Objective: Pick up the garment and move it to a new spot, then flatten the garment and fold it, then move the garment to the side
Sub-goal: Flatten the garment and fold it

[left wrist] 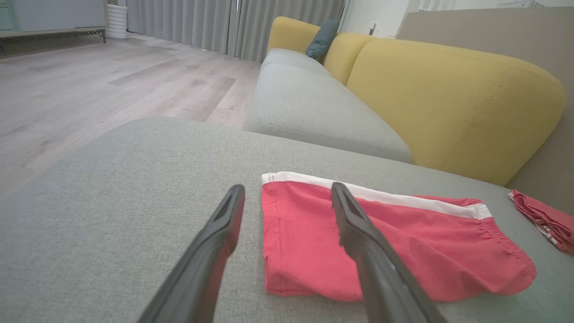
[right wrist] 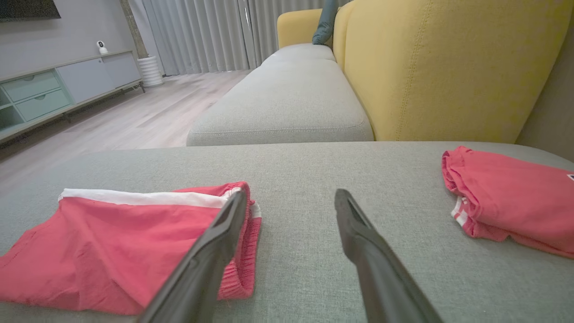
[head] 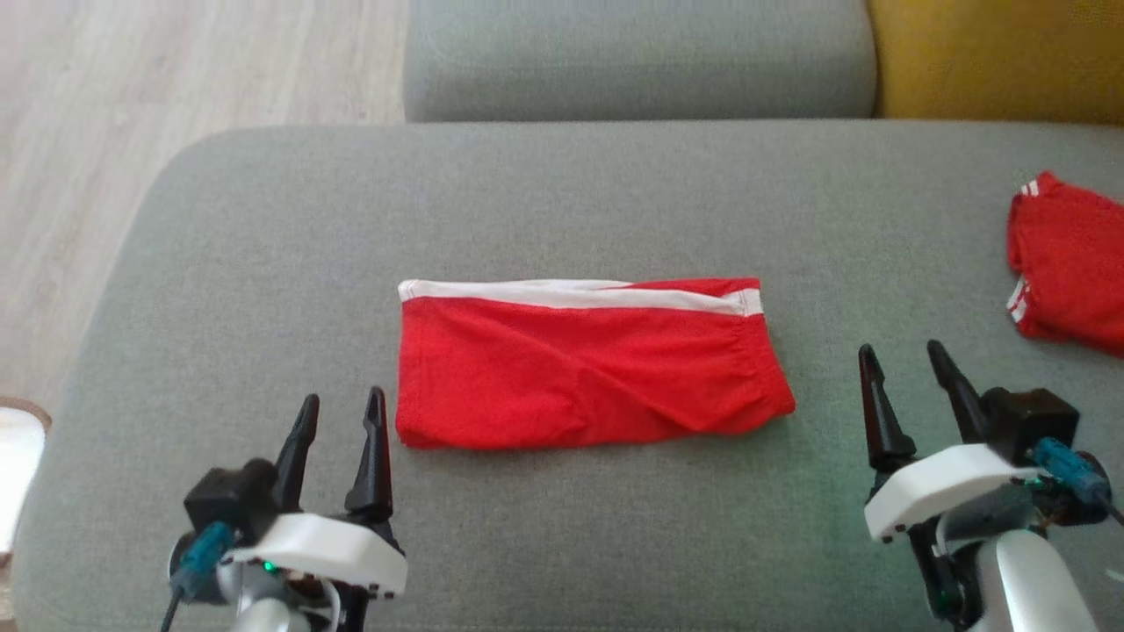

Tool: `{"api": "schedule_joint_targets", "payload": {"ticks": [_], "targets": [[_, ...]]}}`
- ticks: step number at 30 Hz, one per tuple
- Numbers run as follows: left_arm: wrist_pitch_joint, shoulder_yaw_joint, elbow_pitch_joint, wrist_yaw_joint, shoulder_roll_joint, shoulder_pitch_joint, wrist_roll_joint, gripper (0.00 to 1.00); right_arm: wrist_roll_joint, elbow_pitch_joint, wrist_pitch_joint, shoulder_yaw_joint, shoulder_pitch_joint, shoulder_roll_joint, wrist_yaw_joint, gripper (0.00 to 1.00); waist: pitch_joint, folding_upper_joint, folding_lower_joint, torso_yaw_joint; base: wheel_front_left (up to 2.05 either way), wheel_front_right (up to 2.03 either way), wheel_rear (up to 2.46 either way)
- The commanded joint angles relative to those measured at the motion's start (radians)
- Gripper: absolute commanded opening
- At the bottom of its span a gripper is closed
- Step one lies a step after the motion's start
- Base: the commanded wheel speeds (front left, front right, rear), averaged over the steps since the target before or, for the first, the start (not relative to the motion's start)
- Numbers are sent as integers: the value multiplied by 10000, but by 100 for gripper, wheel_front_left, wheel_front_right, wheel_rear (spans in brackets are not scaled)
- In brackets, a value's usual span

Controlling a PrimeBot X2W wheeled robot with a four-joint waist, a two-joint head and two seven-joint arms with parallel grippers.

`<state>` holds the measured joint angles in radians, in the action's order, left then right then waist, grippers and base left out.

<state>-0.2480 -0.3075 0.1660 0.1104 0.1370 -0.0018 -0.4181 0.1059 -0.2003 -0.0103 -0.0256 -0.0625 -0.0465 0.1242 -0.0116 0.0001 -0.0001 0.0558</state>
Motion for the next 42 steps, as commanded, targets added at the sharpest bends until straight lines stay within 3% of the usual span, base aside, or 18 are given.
{"api": "schedule_joint_targets", "payload": {"ticks": [1, 8, 15, 23, 33, 34, 35, 37, 39, 42], "targets": [[-109, 384, -447, 64, 58, -249, 62, 100, 60, 188, -78, 308, -369, -37, 65, 100, 174, -1, 1, 116, 0, 0, 0], [-118, 372, -717, 144, 70, -108, 156, 100, 164, -448, -499, 548, -894, -37, 65, 100, 123, -1, 1, 251, 0, 0, 0], [-126, 338, -926, 179, -18, -236, 233, 100, 321, -1984, -1836, 1075, -2328, -72, 65, 100, -286, -1, 1, 406, 0, 0, 0], [-131, 216, -694, 124, -203, -544, 254, 100, 811, -4285, -3086, 1738, -3639, -924, 65, 100, -741, -1, 1, 945, 0, 0, 0], [-135, 392, -582, 101, -282, -774, 305, 100, 2974, -5497, -4411, 2736, -4646, -1443, 65, 100, -1284, -1, 1, 961, 0, 0, 0], [-136, 407, -579, 76, -303, -849, 348, 100, 3382, -5645, -4646, 3006, -4875, -1509, 65, 69, -1378, -1, 1, 897, 0, 0, 0], [-136, 408, -575, 61, -313, -887, 371, 100, 3574, -5717, -4748, 3147, -4979, -1533, 65, 50, -1423, -1, 1, 868, 0, 0, 0], [-136, 415, -563, 24, -326, -963, 411, 100, 3981, -5832, -4855, 3360, -5157, -1564, 65, 32, -1492, -1, 1, 813, 0, 0, 0], [-136, 437, -547, 0, -330, -1019, 450, 100, 4270, -5881, -4777, 3565, -5324, -1617, 65, 0, -1527, -1, 1, 743, 0, 0, 0], [-136, 481, -555, 7, -318, -1021, 511, 100, 4621, -5836, -4647, 3918, -5546, -1768, 65, 0, -1519, -1, 1, 547, 0, 0, 0]]}}
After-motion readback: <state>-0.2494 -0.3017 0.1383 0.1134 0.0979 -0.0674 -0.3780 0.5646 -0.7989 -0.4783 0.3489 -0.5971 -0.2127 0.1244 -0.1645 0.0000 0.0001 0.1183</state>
